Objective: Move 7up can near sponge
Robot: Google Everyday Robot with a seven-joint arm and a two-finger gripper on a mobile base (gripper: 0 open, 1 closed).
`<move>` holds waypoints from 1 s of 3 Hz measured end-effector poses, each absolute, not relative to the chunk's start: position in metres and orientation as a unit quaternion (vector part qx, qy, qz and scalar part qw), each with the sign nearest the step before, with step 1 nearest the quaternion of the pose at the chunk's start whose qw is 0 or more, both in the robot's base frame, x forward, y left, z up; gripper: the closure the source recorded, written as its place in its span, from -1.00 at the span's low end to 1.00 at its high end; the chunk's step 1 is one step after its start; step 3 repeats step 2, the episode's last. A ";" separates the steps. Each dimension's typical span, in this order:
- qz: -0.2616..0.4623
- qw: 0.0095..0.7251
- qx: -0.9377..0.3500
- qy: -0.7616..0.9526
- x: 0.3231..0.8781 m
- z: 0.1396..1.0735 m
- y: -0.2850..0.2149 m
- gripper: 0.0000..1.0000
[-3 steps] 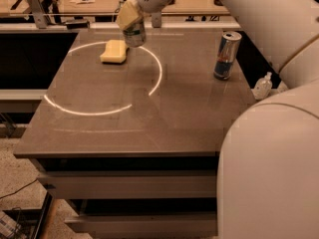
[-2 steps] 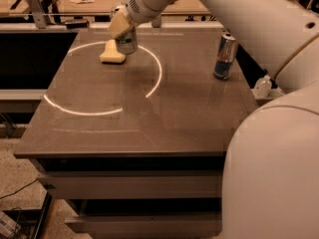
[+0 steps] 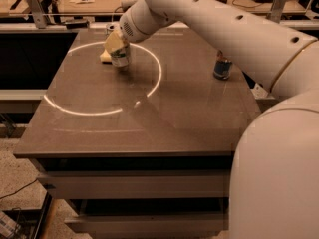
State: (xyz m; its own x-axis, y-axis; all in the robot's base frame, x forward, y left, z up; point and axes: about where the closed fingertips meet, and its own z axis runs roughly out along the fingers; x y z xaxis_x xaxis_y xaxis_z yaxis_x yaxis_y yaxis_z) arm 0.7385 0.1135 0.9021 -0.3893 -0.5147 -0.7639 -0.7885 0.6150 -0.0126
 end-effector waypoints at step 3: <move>0.163 0.384 -0.419 0.806 0.744 0.870 0.108 1.00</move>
Offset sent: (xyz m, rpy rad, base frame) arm 0.0071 -0.0108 -0.0521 -0.0485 -0.0376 0.0578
